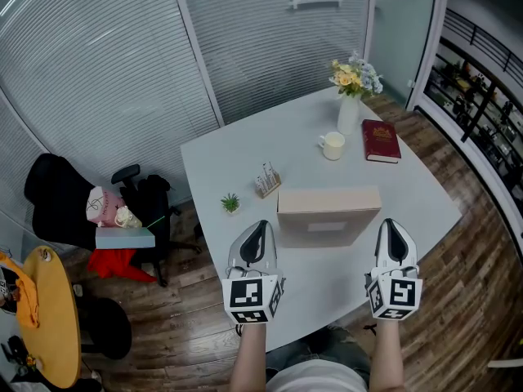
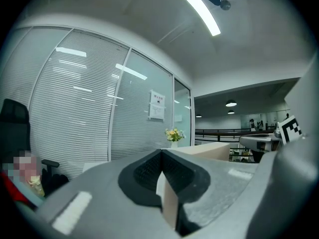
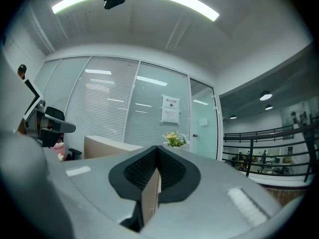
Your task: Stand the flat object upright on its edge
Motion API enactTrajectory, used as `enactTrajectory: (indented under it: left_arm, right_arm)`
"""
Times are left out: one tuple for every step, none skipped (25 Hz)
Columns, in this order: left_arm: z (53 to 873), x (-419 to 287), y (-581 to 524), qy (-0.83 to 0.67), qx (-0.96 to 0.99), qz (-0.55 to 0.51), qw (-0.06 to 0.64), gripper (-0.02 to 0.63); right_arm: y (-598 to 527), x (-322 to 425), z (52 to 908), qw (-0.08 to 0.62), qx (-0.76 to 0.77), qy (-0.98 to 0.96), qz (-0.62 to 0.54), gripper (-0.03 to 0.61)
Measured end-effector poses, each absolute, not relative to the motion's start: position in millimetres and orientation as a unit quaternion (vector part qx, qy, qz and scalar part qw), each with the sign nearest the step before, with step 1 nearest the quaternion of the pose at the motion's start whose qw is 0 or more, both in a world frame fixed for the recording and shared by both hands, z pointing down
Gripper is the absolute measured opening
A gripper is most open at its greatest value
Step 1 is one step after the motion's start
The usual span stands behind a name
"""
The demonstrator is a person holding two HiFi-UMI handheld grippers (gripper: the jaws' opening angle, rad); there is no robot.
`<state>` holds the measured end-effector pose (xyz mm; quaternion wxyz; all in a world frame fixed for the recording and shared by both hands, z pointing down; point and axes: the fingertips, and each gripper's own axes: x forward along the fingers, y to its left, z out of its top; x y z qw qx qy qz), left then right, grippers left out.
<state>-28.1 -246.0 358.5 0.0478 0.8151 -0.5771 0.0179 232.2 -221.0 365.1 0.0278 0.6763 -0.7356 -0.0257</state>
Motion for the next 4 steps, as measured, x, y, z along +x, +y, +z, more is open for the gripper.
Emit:
enactTrajectory:
  left_arm:
    - [358.3, -28.1, -246.0, -0.577, 0.815, 0.018, 0.047, 0.003]
    - [358.0, -28.2, -246.1, -0.577, 0.815, 0.018, 0.047, 0.003]
    - [357.6, -28.2, -246.3, -0.578, 0.815, 0.018, 0.047, 0.003]
    - [357.3, -28.3, -246.6, -0.578, 0.815, 0.017, 0.046, 0.003]
  right_arm:
    - [-221.1, 232.3, 365.1, 0.028, 0.676, -0.736, -0.026, 0.023]
    - [-221.2, 232.4, 365.2, 0.028, 0.677, -0.735, -0.025, 0.023]
    - [-221.5, 232.6, 365.3, 0.028, 0.677, -0.735, -0.025, 0.023]
    - [-221.8, 232.7, 365.4, 0.029, 0.677, -0.735, -0.025, 0.023]
